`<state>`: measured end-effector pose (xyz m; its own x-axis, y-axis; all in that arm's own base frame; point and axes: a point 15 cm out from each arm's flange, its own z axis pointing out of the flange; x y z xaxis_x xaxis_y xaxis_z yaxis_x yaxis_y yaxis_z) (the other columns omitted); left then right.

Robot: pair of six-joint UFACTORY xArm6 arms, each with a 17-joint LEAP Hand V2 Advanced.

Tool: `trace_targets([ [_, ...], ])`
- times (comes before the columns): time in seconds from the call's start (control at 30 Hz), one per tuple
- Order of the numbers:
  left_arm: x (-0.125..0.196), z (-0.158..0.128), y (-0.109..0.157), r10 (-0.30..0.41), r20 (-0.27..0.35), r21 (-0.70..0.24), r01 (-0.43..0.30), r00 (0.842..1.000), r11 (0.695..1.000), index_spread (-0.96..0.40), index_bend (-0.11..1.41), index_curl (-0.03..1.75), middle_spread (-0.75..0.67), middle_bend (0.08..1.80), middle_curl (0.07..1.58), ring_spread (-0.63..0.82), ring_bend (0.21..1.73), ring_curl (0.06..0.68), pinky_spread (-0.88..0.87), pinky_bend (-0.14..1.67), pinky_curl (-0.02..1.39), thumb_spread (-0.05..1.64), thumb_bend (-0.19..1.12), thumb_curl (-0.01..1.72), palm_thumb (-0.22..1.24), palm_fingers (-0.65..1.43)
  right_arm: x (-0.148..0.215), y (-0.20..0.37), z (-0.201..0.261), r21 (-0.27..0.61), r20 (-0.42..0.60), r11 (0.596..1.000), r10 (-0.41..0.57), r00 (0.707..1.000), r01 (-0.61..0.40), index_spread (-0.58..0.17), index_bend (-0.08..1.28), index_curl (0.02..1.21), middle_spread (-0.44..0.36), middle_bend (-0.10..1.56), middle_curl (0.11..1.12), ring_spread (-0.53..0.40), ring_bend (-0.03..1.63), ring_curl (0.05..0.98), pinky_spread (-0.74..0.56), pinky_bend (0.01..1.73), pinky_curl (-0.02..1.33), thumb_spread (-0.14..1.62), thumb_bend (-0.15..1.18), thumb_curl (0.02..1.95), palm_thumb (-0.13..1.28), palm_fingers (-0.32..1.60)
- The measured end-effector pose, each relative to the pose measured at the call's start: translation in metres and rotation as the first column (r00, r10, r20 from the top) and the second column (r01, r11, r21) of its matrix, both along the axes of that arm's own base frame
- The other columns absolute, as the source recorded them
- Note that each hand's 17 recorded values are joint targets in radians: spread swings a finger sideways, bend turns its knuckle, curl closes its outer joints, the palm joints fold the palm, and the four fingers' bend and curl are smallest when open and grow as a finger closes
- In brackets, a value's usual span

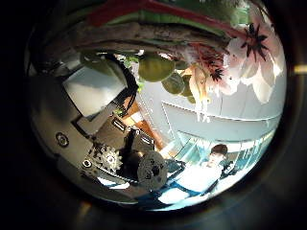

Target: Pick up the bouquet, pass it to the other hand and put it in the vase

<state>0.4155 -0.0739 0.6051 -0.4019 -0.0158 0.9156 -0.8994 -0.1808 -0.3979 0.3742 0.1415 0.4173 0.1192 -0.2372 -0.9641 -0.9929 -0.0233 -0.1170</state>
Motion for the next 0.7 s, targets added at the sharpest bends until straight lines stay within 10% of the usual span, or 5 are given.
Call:
trace_targets([
  [0.7,0.031,-0.054,-0.005,0.013,-0.082,0.037,-0.01,0.997,0.999,-0.76,0.57,1.42,-0.55,1.14,1.07,-0.38,1.57,0.581,-0.65,1.12,1.26,1.15,0.11,1.13,1.06,0.99,0.001,0.0,-0.001,-0.004,0.007,1.0,-0.002,1.0,0.002,-0.225,0.16,0.28,0.199,0.2,0.34,0.24,0.48,0.252,0.46,0.55,0.32,1.03,-0.02,0.56,0.77,0.08],
])
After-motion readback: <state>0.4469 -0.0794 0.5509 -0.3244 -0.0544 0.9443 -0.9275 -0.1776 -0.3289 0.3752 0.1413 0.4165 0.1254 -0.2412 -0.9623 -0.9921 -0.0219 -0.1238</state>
